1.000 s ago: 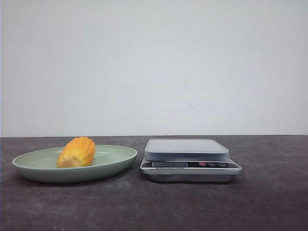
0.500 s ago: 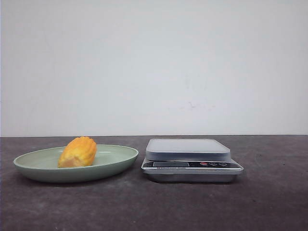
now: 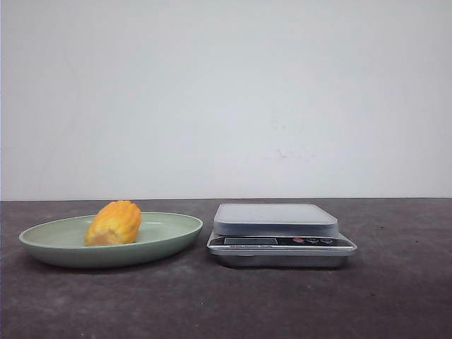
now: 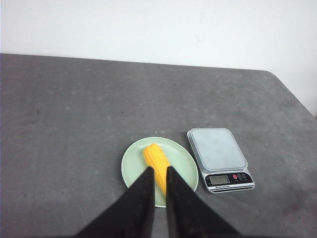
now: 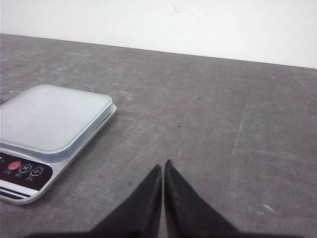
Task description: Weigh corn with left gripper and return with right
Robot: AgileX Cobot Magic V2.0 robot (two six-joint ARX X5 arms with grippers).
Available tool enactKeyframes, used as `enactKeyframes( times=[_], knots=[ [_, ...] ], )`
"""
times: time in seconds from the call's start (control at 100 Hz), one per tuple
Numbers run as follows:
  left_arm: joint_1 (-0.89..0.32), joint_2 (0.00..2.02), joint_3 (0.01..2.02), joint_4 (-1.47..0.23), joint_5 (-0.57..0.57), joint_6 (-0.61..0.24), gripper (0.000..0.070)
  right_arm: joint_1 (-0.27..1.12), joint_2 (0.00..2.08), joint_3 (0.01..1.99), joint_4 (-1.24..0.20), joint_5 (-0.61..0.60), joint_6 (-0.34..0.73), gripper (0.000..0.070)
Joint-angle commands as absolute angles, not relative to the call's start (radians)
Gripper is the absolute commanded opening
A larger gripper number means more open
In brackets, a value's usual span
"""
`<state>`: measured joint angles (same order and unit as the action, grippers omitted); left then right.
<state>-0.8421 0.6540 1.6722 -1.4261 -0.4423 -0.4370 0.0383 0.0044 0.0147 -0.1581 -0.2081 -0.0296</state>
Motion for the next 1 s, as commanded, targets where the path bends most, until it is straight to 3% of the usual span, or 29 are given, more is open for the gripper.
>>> enactKeyframes(
  times=[0.0,0.34,0.45,0.57,0.7,0.8,0.9,0.99],
  knots=[
    [-0.85,0.659,1.689,-1.461,-0.446,-0.439,0.0,0.037,0.004,0.013,-0.156,-0.209,-0.038,0.0],
    [-0.85,0.659,1.689,-1.461,-0.446,-0.438,0.0,0.037,0.004,0.013,-0.156,-0.209,-0.038,0.0],
    [-0.85,0.659,1.689,-1.46,-0.448,-0.342,0.0,0.037,0.004,0.013,-0.156,-0.209,-0.038,0.0],
    [-0.8,0.659,1.663,-1.428,-0.476,-0.352,0.0,0.037,0.004,0.013,-0.157,-0.208,-0.038,0.0],
    [-0.681,0.645,1.506,-1.23,-0.588,-0.322,0.0,0.037,0.004,0.013,-0.157,-0.209,-0.038,0.0],
    [-0.586,0.595,1.29,-0.965,-0.673,-0.323,0.0,0.037,0.004,0.013,-0.157,-0.209,-0.038,0.0],
    [-0.493,0.522,1.032,-0.65,-0.656,-0.345,0.0,0.037,0.004,0.013,-0.156,-0.209,-0.038,0.0],
    [-0.409,0.448,0.83,-0.439,-0.55,-0.415,0.0,0.037,0.004,0.013,-0.157,-0.208,-0.038,0.0]
  ],
)
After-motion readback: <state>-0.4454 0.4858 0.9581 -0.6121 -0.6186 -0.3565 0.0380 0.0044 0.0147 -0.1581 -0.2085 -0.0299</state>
